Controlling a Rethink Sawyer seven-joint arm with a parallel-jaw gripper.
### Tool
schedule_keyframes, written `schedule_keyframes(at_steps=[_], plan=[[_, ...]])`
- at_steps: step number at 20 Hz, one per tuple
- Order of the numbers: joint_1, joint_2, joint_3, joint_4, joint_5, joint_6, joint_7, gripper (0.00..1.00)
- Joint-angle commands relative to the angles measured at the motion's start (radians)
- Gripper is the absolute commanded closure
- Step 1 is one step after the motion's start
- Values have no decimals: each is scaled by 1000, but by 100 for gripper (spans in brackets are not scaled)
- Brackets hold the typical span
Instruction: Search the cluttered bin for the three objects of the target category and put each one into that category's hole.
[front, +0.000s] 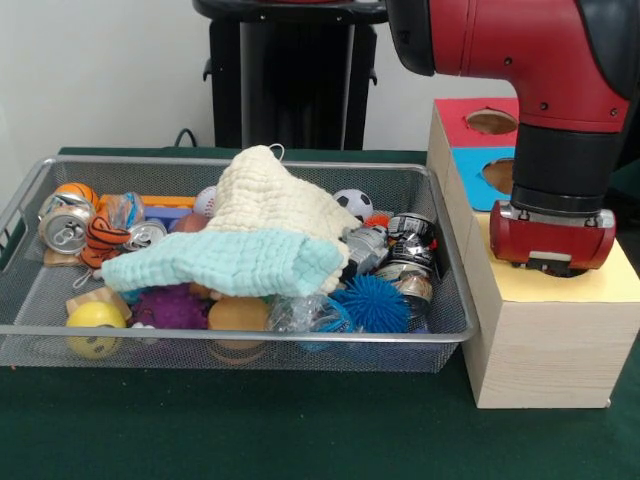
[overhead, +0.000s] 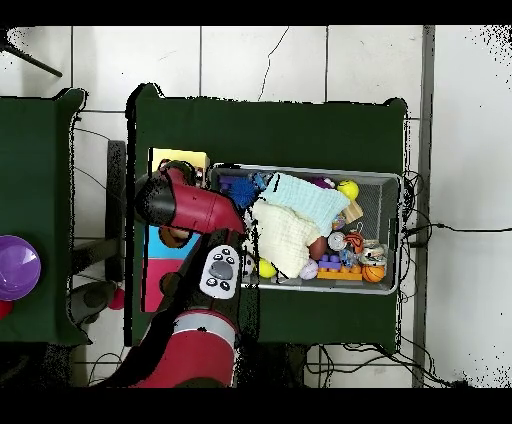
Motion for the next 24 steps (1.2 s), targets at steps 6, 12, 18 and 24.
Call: schedule_keyframes(at_steps=[6, 12, 18, 24], plan=[[-57, 245, 19, -39, 32, -175, 249, 0], [-13, 163, -70, -35, 6, 66, 200, 0], [17, -71, -127, 58, -30, 331, 195, 0], [28, -154, -178, 13, -55, 540, 206, 0]])
